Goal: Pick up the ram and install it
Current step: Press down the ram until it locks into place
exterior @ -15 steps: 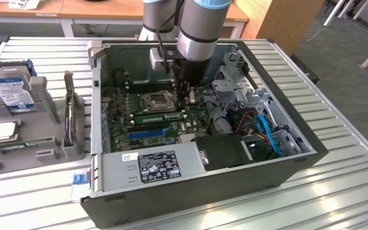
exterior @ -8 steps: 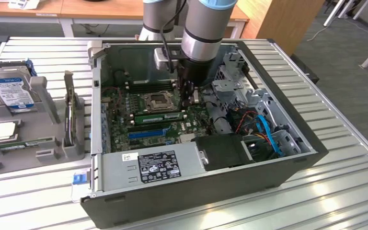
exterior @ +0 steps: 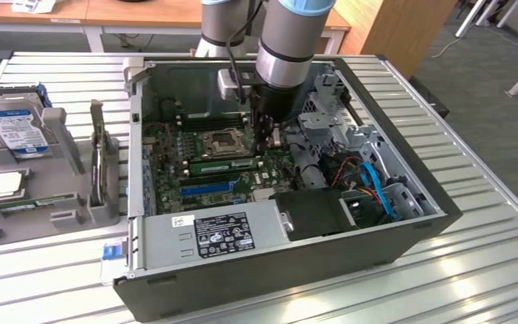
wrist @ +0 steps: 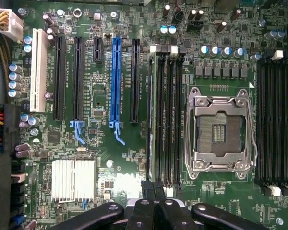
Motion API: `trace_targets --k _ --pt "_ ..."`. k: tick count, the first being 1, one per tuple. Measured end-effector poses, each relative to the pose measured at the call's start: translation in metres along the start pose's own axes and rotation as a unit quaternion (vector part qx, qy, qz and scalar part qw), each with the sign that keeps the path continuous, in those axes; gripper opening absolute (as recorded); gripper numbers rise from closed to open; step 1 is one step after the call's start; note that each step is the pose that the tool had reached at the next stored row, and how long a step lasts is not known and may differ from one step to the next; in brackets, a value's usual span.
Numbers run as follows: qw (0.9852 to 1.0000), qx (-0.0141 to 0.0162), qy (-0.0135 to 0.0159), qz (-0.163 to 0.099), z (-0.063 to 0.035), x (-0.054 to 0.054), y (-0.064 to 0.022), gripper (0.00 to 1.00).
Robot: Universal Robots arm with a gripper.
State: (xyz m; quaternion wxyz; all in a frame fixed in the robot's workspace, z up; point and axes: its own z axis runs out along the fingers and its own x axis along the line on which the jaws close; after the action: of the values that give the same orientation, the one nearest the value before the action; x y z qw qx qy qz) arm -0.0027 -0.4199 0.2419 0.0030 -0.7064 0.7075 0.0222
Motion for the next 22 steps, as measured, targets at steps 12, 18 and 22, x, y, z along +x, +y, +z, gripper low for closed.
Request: trace_targets --k 12,18,22 --pt "1.0 0.0002 0.0001 0.0 0.0076 0.0003 -0.0002 0.1" --pt "1.0 0.0002 0.0 0.0 0.008 -0.0018 -0.0002 0.1" --pt "1.0 0.0002 0.0 0.0 0.0082 -0.0036 -0.0003 0.1"
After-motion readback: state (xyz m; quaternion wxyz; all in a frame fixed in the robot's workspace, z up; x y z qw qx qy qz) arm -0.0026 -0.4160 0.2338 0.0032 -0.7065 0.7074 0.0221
